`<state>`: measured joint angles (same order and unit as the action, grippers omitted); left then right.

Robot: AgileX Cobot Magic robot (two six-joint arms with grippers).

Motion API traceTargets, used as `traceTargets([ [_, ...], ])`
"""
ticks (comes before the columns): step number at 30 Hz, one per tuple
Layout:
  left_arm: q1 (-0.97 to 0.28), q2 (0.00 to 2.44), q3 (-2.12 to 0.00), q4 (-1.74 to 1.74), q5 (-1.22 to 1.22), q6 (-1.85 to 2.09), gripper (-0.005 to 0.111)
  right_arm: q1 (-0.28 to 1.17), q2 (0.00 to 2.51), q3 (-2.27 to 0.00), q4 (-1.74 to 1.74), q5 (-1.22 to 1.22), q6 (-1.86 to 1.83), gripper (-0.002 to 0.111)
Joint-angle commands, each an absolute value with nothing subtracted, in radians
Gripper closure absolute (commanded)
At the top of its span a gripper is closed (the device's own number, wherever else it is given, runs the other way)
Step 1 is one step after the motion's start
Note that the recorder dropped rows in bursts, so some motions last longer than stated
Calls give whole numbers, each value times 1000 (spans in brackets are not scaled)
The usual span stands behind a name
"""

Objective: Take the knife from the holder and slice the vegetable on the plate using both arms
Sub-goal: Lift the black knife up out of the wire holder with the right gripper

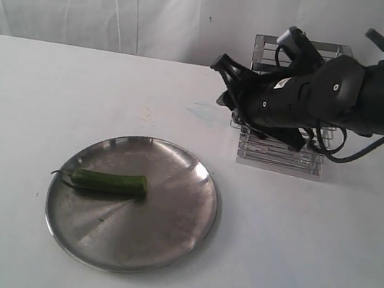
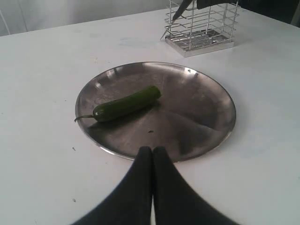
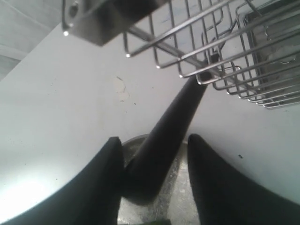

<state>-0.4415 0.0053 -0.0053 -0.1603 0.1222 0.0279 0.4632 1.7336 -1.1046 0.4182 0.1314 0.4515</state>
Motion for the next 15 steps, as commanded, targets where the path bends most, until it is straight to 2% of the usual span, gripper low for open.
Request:
traceTargets([
  [1, -442, 0, 0, -161, 122, 26, 107, 458, 1737, -1109, 394, 106, 449, 76],
  [9, -442, 0, 0, -161, 122, 26, 107, 458, 1727, -1109, 363, 176, 286, 90],
  [15, -442, 0, 0, -161, 122, 26, 107, 447, 1709, -1109, 312, 251, 229, 91],
])
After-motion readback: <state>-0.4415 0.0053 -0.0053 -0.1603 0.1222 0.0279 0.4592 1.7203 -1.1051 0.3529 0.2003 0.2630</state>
